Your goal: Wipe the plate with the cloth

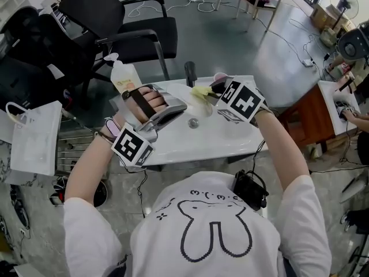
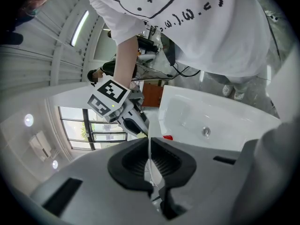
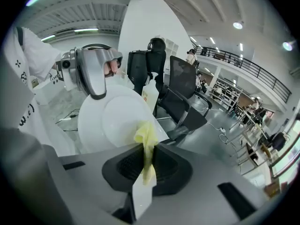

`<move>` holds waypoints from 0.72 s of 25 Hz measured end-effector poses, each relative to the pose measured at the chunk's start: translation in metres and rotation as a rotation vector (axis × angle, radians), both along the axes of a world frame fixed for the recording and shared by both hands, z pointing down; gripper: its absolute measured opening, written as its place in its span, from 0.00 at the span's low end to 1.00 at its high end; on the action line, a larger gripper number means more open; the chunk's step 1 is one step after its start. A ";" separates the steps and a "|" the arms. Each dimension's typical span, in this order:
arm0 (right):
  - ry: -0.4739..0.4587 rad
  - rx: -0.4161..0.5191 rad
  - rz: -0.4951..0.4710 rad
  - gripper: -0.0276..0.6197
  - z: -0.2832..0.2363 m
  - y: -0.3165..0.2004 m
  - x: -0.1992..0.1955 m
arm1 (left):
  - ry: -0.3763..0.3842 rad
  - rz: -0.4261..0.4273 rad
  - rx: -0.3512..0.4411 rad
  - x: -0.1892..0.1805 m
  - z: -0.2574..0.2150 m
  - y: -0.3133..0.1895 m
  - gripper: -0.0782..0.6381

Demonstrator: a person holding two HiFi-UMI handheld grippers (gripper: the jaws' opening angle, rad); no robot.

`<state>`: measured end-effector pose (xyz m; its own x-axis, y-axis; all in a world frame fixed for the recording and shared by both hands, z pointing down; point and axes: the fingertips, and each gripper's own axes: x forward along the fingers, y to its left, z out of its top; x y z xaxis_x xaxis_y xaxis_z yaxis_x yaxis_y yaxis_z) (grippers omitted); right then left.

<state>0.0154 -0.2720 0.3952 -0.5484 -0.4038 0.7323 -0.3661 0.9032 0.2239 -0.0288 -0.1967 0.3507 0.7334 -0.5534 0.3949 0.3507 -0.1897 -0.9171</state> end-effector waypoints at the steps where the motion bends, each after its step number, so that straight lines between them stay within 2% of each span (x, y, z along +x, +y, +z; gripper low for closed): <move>1: -0.008 -0.005 0.007 0.12 0.000 -0.001 0.002 | 0.000 -0.001 -0.001 0.000 0.001 0.000 0.14; 5: -0.036 -0.003 0.022 0.12 -0.012 0.003 0.005 | 0.001 -0.004 0.000 0.000 0.000 0.000 0.14; 12: -0.161 0.032 -0.010 0.12 -0.051 0.012 -0.011 | 0.010 0.005 0.002 0.003 0.002 0.003 0.14; 18: -0.133 0.034 -0.110 0.12 -0.057 0.033 -0.038 | 0.010 0.011 0.007 0.007 0.001 0.005 0.14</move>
<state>-0.0228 -0.2387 0.3380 -0.6815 -0.3595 0.6374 -0.2939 0.9321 0.2115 -0.0222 -0.1921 0.3517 0.7431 -0.5483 0.3837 0.3435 -0.1796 -0.9218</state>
